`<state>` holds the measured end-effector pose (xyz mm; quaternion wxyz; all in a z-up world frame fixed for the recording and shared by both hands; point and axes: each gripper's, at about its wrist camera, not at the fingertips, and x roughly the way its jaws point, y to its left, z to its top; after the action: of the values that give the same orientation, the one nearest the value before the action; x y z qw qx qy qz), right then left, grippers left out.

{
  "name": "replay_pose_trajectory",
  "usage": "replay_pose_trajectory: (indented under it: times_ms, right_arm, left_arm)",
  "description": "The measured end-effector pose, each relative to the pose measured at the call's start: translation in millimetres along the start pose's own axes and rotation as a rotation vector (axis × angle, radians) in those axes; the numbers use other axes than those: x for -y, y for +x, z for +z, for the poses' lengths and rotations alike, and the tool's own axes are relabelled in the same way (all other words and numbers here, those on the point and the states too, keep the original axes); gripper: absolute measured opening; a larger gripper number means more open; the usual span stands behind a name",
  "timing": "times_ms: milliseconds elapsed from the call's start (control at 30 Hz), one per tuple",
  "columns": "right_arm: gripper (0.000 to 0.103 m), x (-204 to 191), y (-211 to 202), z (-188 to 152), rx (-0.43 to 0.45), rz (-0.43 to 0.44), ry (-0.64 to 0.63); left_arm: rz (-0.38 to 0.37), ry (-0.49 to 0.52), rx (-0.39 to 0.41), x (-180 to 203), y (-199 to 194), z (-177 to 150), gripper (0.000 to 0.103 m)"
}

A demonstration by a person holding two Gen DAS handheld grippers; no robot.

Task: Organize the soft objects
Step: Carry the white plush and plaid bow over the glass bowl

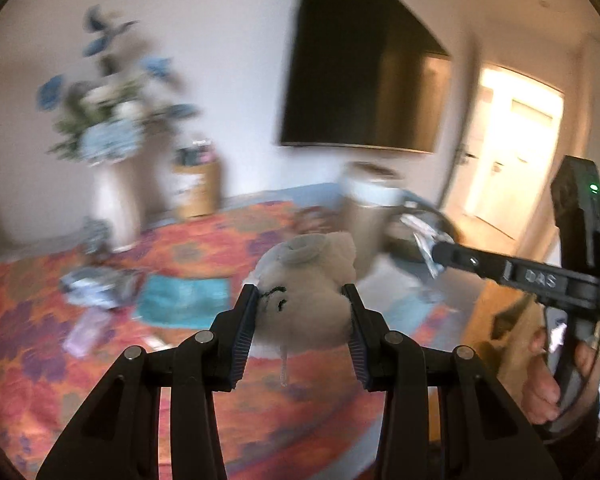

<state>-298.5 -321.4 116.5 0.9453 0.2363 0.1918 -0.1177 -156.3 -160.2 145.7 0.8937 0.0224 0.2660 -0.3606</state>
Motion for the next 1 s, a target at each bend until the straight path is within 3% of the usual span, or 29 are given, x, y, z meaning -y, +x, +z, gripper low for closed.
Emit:
replay_pose_trajectory:
  times_ms: [167,433,733,1000]
  right_arm:
    - [0.033,60,-45,20,0.104,-0.106,0.094]
    - [0.033,148,-57,56,0.178,-0.185,0.238]
    - [0.033,234,-14,87,0.122,-0.228,0.353]
    - [0.033,263,24,96,0.056,-0.248,0.389]
  left_arm:
    - [-0.107,0.079,0.001,66,18,19,0.039]
    - [-0.156,0.105,-0.021,140,80,59,0.039]
    - [-0.102,0.064,-0.070,184,170,86,0.039]
    - [-0.064,0.034,-0.112,198,223,96,0.039]
